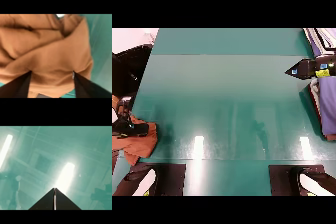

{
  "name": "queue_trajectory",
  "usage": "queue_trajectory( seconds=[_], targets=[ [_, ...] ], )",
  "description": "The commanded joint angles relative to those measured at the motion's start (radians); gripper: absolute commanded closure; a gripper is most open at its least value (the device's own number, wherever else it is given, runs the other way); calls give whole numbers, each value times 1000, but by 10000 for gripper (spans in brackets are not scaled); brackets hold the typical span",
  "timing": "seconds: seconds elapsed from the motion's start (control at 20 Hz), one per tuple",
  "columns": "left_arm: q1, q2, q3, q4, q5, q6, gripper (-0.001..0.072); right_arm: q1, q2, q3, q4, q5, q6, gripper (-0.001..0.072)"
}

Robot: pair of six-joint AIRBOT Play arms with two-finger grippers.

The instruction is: Fold the shirts.

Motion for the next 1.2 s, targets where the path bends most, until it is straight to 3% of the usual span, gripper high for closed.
queue_trajectory(
  seconds=[0.0,0.05,0.2,0.35,0.6,0.9,1.15],
  targets=[
    [5,3,-58,28,28,-48,592,0,-1,1,0,-3,0,696],
    [5,3,-58,27,28,-48,680,0,-1,1,0,-3,0,696],
    [5,7,10,26,3,-54,682,0,3,2,0,-8,0,696],
    [5,25,262,-3,-52,-55,683,0,58,2,25,-106,0,696],
    [-50,37,775,-290,-106,-32,684,-15,211,2,34,-340,13,697],
    [-393,-8,949,-315,23,-56,685,-142,181,147,33,-203,37,697],
    [-761,-244,949,-315,-5,-82,684,-191,92,352,33,-113,37,697]
  ],
)
